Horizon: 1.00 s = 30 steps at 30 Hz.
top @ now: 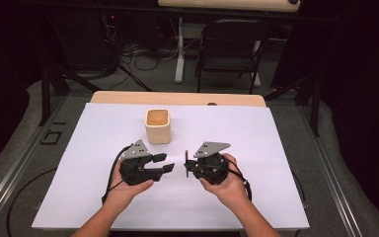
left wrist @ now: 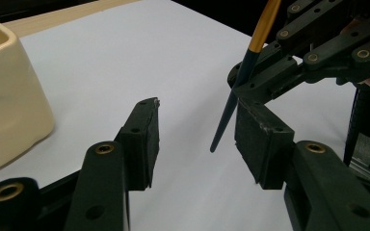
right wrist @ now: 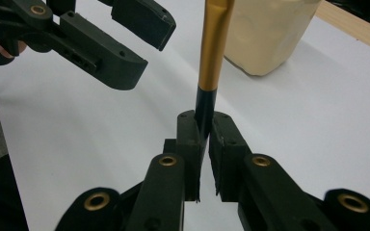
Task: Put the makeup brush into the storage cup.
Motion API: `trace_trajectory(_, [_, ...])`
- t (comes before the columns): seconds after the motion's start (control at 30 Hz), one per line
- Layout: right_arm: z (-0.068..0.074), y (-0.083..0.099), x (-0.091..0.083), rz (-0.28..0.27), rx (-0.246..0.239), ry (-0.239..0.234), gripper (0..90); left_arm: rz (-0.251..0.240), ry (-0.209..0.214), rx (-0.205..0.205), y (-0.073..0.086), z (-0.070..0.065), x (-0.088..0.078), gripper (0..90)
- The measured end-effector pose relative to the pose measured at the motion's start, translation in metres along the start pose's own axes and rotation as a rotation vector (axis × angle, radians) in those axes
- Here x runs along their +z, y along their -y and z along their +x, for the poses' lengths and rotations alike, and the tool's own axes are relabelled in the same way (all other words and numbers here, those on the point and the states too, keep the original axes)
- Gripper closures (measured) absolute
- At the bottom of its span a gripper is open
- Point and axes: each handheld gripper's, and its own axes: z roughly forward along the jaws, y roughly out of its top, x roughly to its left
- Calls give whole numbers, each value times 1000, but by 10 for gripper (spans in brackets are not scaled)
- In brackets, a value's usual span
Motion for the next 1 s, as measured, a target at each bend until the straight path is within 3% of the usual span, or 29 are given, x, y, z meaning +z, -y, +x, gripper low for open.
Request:
trace_trajectory(0.3, [12,-4,0,17,-64,25,832,-20,14,17,-6,-8,-5,539])
trace_trajectory(1.0, [27,-5,8,30,-110,18,832,-47,60,30,-8,-18,-6,649])
